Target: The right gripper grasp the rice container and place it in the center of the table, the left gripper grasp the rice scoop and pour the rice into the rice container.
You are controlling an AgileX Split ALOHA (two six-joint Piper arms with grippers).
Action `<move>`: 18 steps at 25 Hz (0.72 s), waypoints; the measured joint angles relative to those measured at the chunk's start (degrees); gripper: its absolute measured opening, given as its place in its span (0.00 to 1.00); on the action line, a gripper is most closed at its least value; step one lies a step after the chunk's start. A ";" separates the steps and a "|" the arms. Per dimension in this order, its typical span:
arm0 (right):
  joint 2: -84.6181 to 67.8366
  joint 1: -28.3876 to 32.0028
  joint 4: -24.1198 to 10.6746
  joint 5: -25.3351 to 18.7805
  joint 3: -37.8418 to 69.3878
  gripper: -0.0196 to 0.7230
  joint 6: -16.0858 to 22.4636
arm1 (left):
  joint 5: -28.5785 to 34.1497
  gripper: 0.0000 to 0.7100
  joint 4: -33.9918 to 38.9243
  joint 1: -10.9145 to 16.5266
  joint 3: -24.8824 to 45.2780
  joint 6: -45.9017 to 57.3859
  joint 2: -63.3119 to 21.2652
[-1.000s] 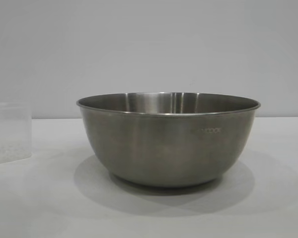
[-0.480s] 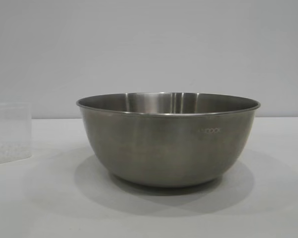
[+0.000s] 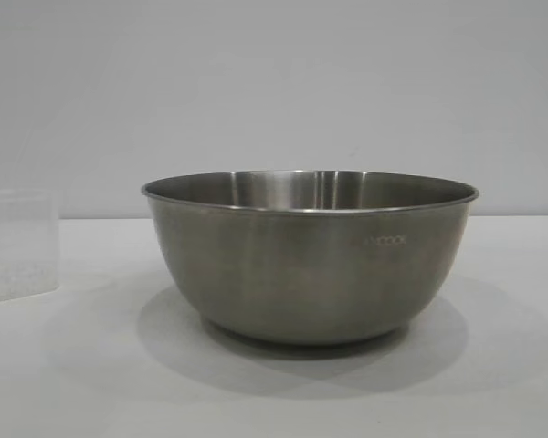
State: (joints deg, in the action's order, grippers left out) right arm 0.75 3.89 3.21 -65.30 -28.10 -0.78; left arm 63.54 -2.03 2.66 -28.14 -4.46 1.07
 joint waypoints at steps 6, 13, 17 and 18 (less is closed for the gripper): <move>0.00 0.00 0.10 0.00 0.07 0.46 0.00 | 0.50 0.31 0.08 0.00 0.14 0.00 -2.02; 0.00 0.00 0.10 0.00 0.07 0.46 0.00 | 0.50 0.31 0.08 0.00 0.14 0.00 -2.06; 0.00 0.00 0.10 0.00 0.07 0.46 0.00 | 0.50 0.31 0.08 0.00 0.14 0.00 -2.06; 0.00 0.00 0.10 0.00 0.07 0.46 0.00 | 0.50 0.31 0.08 0.00 0.14 0.00 -2.06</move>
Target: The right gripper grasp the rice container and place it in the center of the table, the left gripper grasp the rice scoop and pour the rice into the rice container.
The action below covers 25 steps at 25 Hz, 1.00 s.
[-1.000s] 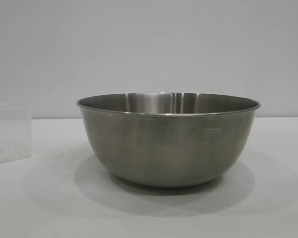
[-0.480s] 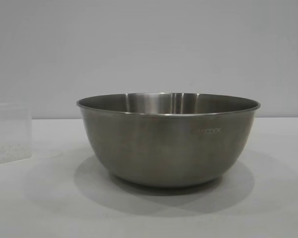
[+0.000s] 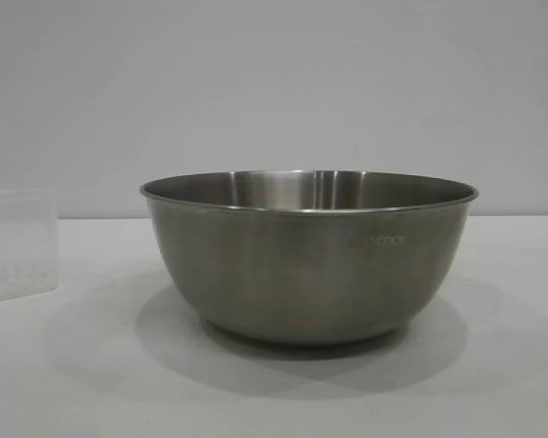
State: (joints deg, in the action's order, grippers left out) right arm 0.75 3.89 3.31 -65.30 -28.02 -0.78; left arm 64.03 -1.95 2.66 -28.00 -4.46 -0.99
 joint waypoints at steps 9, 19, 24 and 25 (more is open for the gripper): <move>-0.27 0.00 0.00 0.00 0.00 0.46 0.00 | 0.09 0.31 0.00 0.00 0.00 0.00 0.00; -1.69 -2.94 0.00 -0.12 0.00 0.46 0.00 | 0.09 0.31 0.00 0.00 0.13 0.00 0.00; -1.69 -4.93 0.00 -0.12 0.00 0.46 0.00 | 0.09 0.31 0.00 0.03 0.13 0.00 0.00; -1.69 -4.93 0.00 -0.12 0.00 0.46 0.00 | 0.09 0.31 0.00 0.03 0.13 0.00 0.00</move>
